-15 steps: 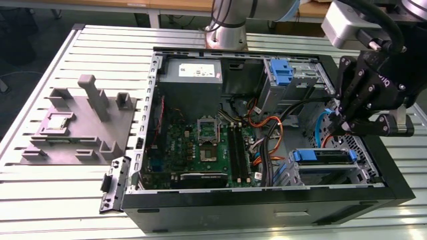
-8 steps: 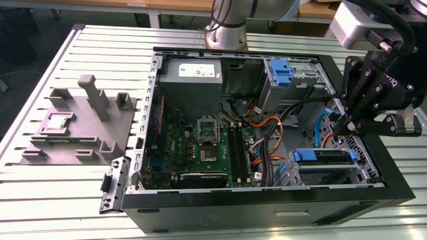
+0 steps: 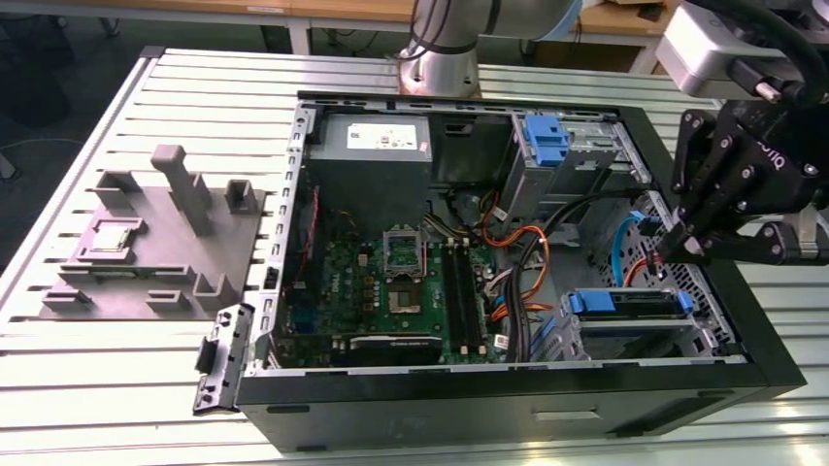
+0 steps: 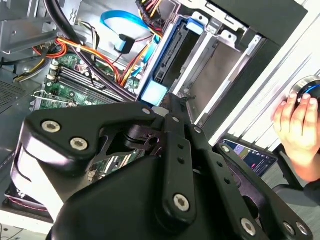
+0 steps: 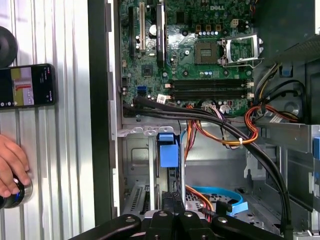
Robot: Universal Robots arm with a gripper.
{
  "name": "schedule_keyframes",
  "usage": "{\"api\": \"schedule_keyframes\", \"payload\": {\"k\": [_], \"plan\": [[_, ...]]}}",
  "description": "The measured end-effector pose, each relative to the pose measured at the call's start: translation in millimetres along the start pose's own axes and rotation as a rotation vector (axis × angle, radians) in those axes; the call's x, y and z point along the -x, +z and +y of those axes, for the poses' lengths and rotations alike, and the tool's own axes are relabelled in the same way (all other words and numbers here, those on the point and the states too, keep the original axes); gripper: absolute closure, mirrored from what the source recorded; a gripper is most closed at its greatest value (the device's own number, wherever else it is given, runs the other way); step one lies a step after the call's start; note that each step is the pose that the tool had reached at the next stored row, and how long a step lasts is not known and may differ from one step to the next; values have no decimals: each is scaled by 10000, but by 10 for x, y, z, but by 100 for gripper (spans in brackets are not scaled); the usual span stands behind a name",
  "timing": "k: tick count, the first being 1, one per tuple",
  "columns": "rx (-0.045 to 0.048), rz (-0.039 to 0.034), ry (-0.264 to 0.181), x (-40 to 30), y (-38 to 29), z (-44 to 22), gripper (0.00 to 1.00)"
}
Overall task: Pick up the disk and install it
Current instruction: 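Insert the first disk wire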
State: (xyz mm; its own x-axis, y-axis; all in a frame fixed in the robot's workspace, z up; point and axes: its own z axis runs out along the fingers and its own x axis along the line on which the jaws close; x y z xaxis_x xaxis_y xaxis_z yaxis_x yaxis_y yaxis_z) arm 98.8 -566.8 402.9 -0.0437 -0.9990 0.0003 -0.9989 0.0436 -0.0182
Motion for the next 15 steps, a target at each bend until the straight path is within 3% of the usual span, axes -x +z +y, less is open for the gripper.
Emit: {"api": "schedule_keyframes", "payload": {"k": [10,15], "plan": [[0,-2,-120,3,2,-58,90],[-1,-15,-809,2,12,-59,90]]}}
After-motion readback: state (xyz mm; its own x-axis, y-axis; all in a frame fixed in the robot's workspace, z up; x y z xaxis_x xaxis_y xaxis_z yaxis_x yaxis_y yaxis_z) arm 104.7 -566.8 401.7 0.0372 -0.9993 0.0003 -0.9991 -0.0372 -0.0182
